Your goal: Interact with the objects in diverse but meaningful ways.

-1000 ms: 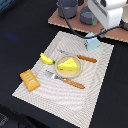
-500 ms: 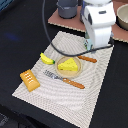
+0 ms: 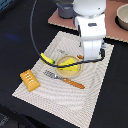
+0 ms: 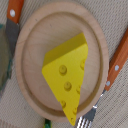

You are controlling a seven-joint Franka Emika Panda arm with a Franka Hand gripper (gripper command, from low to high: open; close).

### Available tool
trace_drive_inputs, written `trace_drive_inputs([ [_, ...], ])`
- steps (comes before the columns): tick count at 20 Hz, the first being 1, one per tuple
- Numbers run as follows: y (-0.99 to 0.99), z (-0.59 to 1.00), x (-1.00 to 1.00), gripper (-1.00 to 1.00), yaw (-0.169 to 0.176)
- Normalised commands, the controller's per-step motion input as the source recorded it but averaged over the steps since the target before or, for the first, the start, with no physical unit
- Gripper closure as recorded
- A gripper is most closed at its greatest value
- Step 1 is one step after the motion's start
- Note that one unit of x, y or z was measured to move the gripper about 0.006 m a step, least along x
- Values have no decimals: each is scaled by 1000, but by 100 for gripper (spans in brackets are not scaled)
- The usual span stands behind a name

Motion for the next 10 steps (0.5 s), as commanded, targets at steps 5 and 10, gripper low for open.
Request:
trace_drive_inputs([
  [5,-220,-313,-195,-100,48],
  [10,6,-174,-224,-100,86],
])
